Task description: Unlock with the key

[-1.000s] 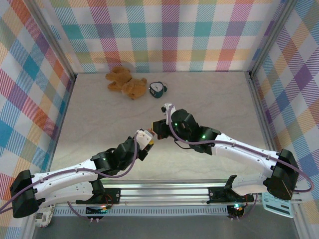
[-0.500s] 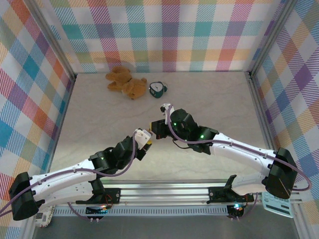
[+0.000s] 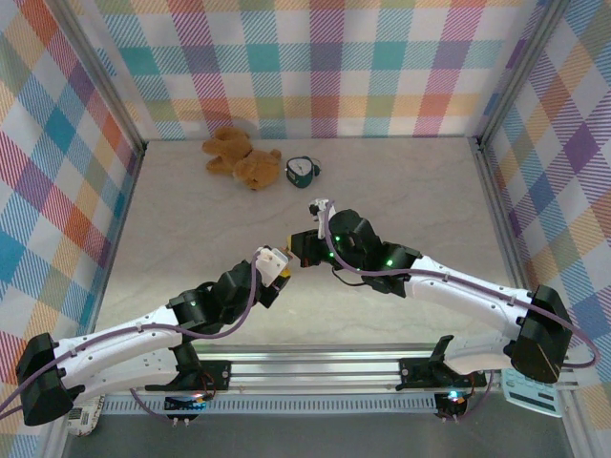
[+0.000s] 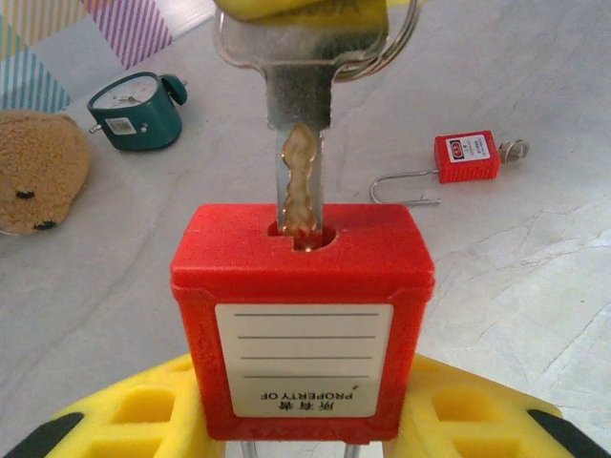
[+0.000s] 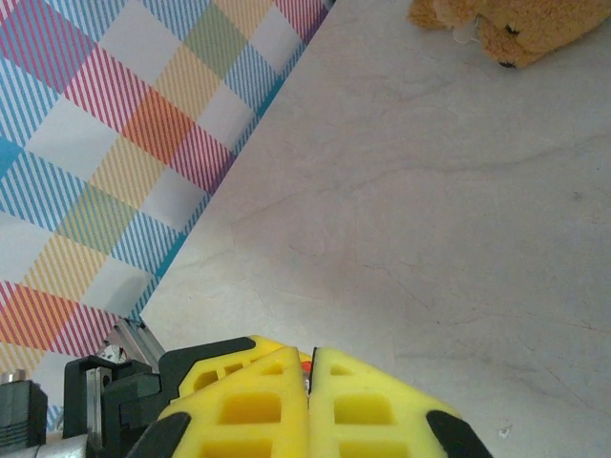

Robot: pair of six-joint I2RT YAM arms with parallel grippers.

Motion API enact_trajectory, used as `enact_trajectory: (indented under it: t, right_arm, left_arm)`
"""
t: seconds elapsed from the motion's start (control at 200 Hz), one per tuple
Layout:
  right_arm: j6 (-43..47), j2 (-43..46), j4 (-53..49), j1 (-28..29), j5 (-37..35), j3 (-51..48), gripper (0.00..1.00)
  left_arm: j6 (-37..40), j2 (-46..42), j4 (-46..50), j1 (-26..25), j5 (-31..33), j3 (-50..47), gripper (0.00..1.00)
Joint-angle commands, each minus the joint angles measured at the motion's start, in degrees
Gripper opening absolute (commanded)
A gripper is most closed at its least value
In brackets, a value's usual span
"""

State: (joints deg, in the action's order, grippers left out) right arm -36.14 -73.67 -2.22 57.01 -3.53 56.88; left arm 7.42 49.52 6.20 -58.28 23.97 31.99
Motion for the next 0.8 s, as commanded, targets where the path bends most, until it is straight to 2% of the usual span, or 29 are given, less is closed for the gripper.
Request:
enact_trajectory:
  t: [0.0, 0.255, 0.38, 0.495, 0.665, 0.795]
  right_arm:
    - [1.6, -2.9, -11.7, 3.5, 10.7, -0.9, 0.00]
    - [3.6, -3.9, -14.1, 4.4, 11.6, 1.3, 0.00]
    - [3.5, -4.1, -14.8, 4.7, 12.7, 1.7, 0.00]
    - [3.0, -4.3, -16.1, 5.1, 12.0, 1.8, 0.00]
    - [0.3, -3.9, -15.5, 5.3, 8.6, -0.8, 0.00]
    - [-0.9, -4.7, -15.1, 5.3, 8.8, -0.3, 0.00]
  left_arm:
    - [-0.1, -1.6, -13.6, 1.8, 2.2, 4.7, 0.07]
    - [1.0, 1.3, -12.7, 1.9, -1.2, 6.1, 0.04]
    - [1.4, 2.0, -13.6, 1.9, -0.8, 6.2, 0.03]
    - [0.7, 1.2, -16.0, 2.5, 0.7, 5.4, 0.03]
    - [-1.1, -1.6, -18.4, 4.0, 0.5, 4.3, 0.02]
    - [-0.4, -2.5, -19.3, 4.1, -0.6, 3.5, 0.02]
